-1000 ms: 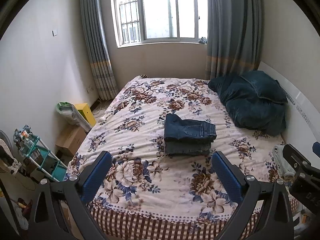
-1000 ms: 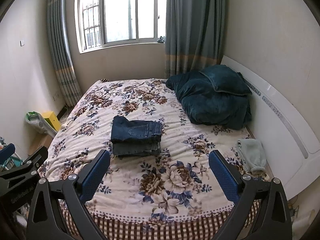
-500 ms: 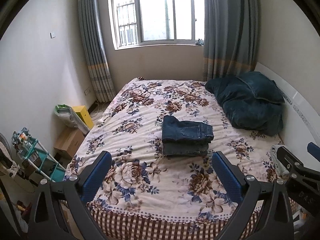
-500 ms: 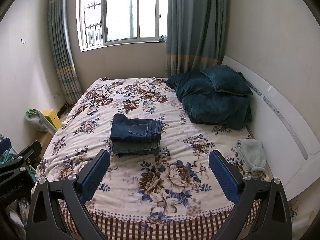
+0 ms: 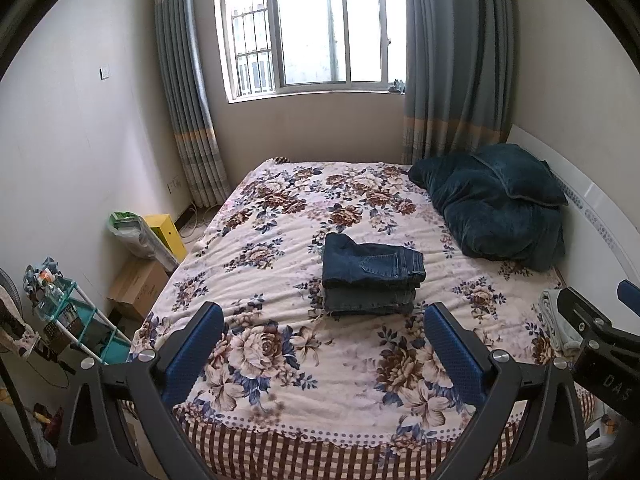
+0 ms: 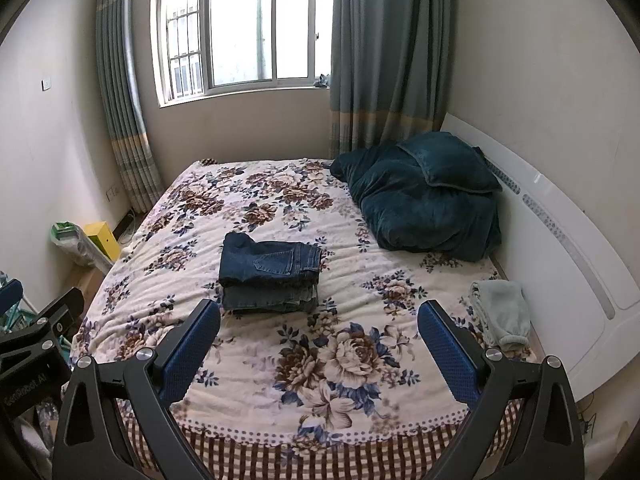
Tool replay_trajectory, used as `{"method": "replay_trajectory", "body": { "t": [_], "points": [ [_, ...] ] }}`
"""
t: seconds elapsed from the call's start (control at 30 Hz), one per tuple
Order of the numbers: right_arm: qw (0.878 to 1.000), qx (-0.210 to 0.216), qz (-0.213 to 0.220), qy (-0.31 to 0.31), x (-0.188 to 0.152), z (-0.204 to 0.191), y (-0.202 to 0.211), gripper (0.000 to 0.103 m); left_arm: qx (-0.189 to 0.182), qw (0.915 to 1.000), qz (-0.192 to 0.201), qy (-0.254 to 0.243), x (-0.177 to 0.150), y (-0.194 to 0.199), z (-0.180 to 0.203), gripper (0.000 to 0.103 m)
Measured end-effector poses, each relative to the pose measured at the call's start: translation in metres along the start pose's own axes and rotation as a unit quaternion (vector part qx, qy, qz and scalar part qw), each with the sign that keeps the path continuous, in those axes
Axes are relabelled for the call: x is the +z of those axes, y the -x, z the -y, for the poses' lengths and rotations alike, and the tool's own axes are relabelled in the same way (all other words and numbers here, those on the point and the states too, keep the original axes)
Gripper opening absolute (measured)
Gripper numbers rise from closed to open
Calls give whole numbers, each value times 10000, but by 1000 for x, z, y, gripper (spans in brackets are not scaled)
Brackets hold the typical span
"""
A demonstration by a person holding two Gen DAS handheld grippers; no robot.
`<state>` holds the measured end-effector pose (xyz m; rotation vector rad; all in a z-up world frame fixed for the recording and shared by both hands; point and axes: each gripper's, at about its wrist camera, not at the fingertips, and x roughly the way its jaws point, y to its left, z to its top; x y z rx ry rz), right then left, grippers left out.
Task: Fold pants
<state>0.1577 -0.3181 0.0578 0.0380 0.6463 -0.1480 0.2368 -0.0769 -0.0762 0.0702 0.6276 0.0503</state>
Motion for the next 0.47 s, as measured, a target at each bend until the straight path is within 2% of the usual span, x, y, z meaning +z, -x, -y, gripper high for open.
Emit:
{"method": "replay_trajectory", "body": {
  "t": [0.47],
  "points": [
    [10000,-16,1,0,-1,1,1,101,-34,10000,30,4,-2,2,1,103]
  ]
}}
